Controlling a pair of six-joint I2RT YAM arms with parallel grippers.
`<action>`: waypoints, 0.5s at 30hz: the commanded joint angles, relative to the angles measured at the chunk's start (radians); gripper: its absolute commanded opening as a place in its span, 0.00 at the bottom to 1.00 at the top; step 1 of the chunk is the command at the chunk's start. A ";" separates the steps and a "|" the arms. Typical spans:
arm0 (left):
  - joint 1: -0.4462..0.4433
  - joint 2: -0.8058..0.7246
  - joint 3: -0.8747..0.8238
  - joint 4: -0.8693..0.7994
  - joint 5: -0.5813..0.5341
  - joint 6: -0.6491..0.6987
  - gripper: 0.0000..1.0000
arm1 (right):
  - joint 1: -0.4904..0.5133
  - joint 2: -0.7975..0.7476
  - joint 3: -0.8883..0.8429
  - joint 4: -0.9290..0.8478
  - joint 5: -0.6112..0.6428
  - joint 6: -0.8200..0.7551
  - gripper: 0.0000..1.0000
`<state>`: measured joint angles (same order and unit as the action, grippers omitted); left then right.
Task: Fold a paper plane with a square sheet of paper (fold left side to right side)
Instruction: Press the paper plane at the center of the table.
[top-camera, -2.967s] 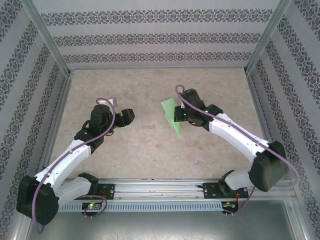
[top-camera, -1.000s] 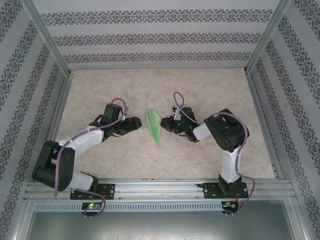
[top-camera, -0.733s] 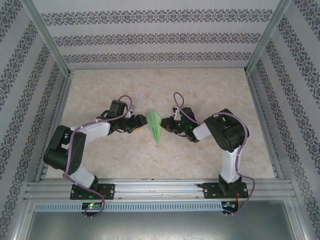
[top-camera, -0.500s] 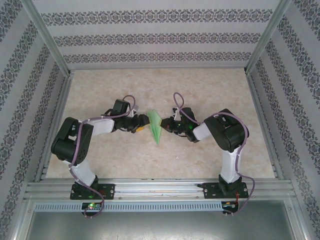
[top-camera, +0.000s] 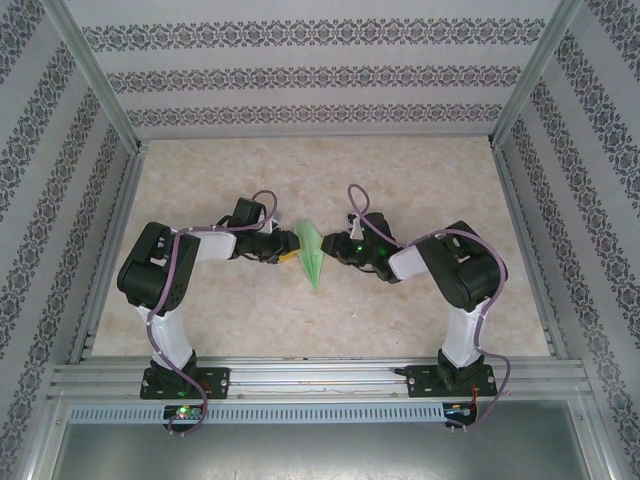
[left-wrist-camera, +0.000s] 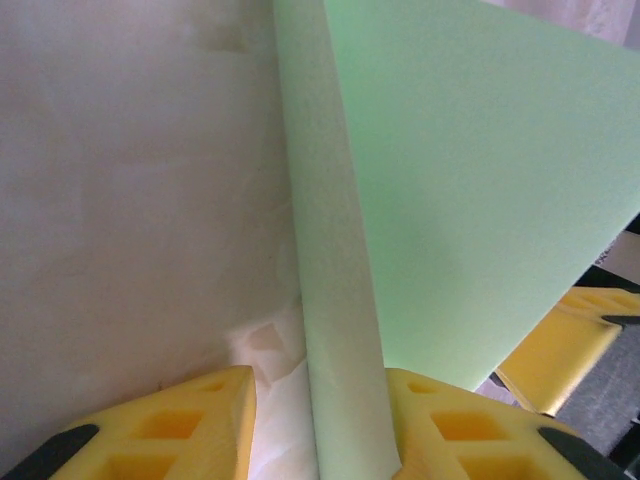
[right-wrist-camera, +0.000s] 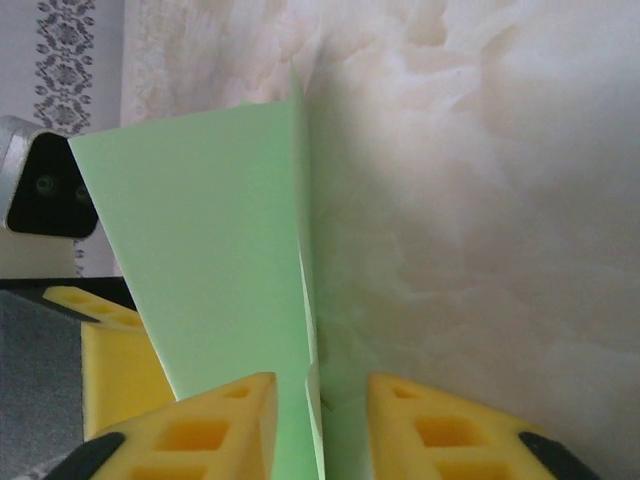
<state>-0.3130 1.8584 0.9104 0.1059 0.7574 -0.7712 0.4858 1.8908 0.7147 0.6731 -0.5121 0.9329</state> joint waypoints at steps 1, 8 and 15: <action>-0.006 0.020 0.021 0.052 0.032 -0.023 0.37 | -0.016 -0.068 -0.004 -0.122 0.047 -0.081 0.36; -0.006 0.028 0.022 0.074 0.043 -0.041 0.37 | 0.000 -0.264 0.062 -0.529 0.129 -0.300 0.47; -0.006 0.025 0.025 0.061 0.035 -0.035 0.37 | 0.116 -0.300 0.168 -0.747 0.169 -0.380 0.49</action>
<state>-0.3141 1.8713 0.9150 0.1406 0.7818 -0.7979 0.5591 1.5909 0.8509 0.0753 -0.3859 0.6201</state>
